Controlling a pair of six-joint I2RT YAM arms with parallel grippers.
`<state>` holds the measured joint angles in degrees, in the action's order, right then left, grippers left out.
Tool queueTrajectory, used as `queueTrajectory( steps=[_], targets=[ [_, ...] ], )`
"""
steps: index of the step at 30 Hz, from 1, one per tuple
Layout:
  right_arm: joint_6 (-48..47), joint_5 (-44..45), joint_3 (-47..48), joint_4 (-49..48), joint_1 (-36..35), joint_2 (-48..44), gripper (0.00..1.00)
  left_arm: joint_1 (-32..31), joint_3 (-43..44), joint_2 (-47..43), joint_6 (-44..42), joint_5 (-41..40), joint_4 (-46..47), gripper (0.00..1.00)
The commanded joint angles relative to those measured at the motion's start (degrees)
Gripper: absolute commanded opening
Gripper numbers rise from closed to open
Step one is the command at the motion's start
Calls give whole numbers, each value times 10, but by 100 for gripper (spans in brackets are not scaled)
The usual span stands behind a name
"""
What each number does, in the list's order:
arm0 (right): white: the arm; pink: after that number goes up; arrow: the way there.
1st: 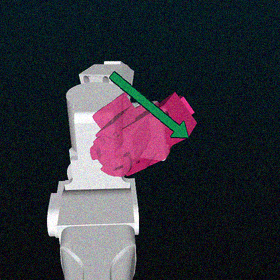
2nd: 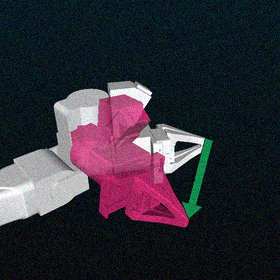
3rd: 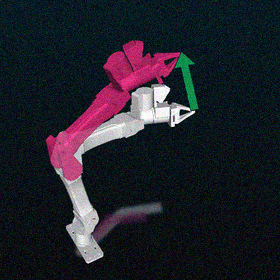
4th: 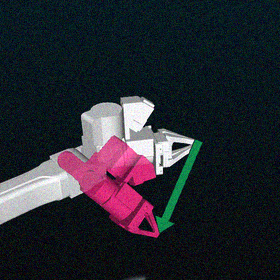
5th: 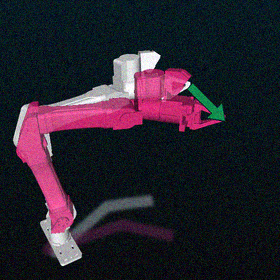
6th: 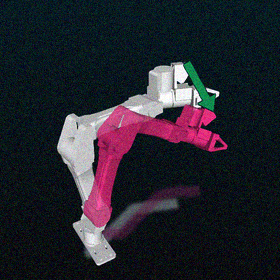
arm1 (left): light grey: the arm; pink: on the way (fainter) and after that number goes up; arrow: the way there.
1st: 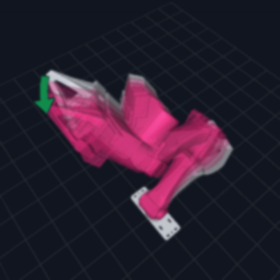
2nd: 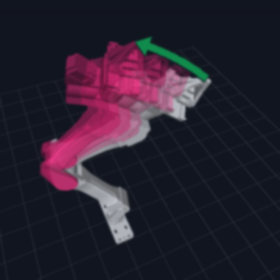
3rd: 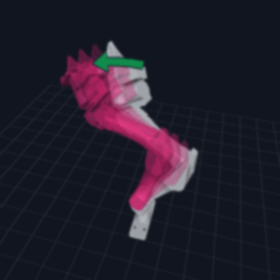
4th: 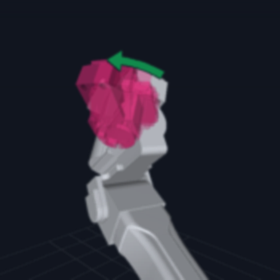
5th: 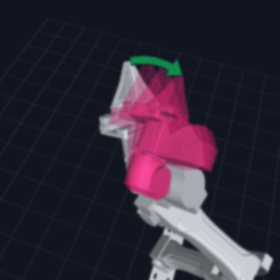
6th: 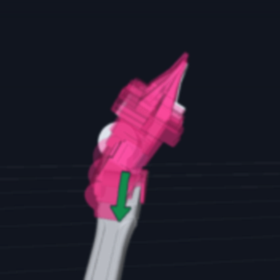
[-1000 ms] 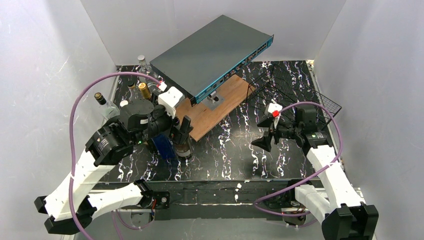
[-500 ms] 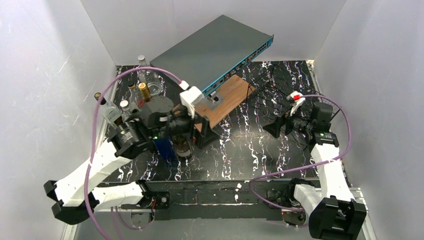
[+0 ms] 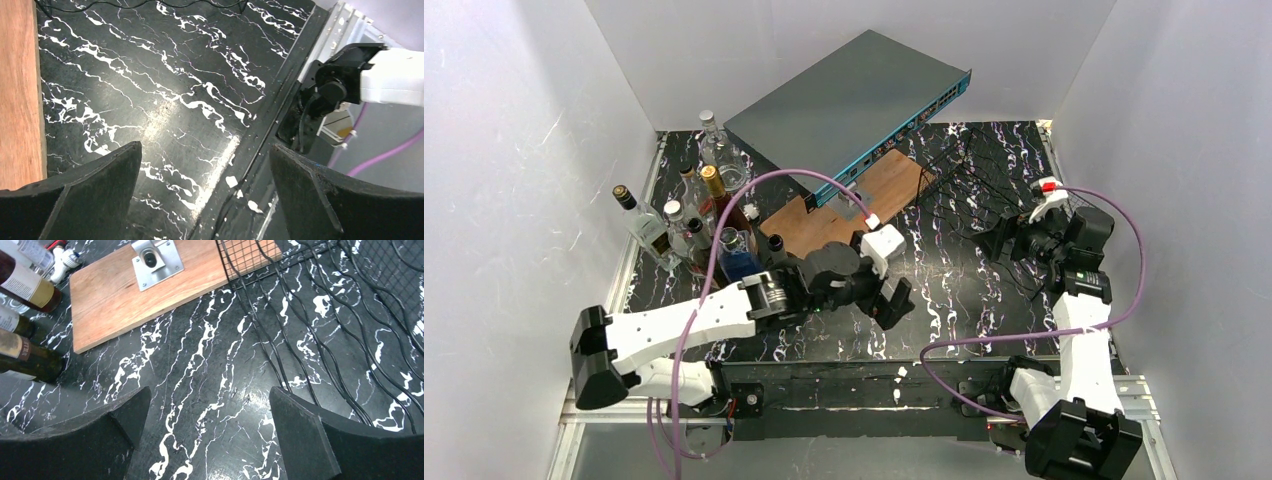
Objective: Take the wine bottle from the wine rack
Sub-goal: Reset both arms
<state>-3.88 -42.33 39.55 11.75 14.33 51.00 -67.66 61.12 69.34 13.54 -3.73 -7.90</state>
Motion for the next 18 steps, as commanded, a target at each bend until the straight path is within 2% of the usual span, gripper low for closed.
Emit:
queueTrajectory(
  steps=[1,9,18],
  targets=[
    [25,45,15,-27,8,-18,98,-24,-20,21,-16,-79,110,98],
    [-12,21,8,-14,17,-36,98,-37,-27,70,-15,-106,123,98],
    [21,18,-12,-32,23,-56,98,-37,-58,92,5,-122,161,98]
  ],
)
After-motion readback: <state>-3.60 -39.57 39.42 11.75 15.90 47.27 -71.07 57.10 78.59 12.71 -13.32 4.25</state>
